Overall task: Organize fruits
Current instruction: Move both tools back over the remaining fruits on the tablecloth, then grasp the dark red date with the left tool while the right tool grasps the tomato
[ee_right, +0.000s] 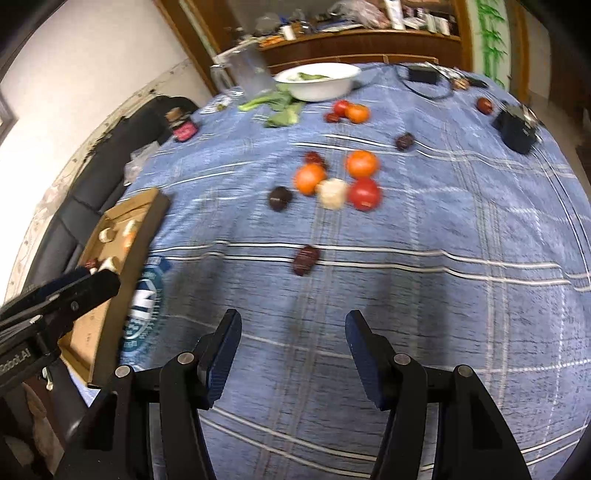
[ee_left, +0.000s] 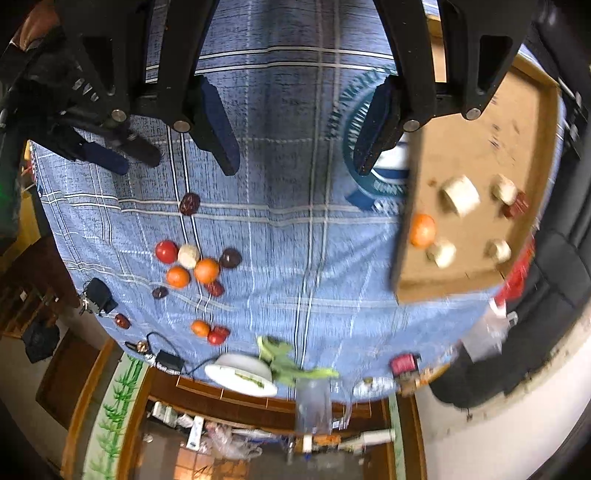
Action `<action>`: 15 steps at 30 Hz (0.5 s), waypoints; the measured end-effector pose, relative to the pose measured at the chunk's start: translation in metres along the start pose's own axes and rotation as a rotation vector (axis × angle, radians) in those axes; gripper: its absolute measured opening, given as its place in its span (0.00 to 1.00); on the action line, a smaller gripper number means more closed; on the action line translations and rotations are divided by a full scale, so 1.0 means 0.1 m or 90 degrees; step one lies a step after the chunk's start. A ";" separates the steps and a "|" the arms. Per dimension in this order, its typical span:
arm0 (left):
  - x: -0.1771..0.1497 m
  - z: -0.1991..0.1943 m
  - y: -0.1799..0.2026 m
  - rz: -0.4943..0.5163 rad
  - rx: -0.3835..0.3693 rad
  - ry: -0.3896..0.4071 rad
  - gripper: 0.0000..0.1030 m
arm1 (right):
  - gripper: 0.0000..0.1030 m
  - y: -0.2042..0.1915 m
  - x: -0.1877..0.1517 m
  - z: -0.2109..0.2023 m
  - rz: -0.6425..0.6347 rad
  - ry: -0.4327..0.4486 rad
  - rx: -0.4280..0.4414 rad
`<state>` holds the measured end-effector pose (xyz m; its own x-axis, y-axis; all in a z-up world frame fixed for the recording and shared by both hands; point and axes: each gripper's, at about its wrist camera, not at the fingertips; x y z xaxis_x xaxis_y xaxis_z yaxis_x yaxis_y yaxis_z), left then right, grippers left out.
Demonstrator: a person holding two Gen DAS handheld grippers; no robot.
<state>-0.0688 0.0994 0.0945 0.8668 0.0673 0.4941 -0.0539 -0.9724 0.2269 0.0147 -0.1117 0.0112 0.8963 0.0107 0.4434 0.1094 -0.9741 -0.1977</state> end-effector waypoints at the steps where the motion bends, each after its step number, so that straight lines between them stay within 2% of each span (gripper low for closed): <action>1: -0.01 0.06 0.00 -0.007 -0.007 -0.008 0.61 | 0.61 0.07 0.00 0.02 0.009 -0.005 -0.006; 8: -0.07 0.40 0.10 -0.015 -0.063 -0.045 0.61 | 0.61 0.49 0.11 0.19 0.056 -0.030 -0.023; 15: 0.05 0.67 0.21 -0.018 -0.149 -0.058 0.61 | 0.61 0.46 0.57 0.31 0.014 0.003 -0.007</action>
<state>-0.0321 0.0642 0.0457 0.9098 0.0626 0.4103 -0.1335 -0.8919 0.4322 0.0841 -0.1491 -0.0003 0.8962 -0.0124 0.4435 0.0842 -0.9767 -0.1974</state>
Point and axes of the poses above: each gripper's, at about its wrist camera, not at the fingertips, and z roughly the way its jaws point, y to its right, x to its top, and after that the axes turned 11 degrees about -x, right-handed
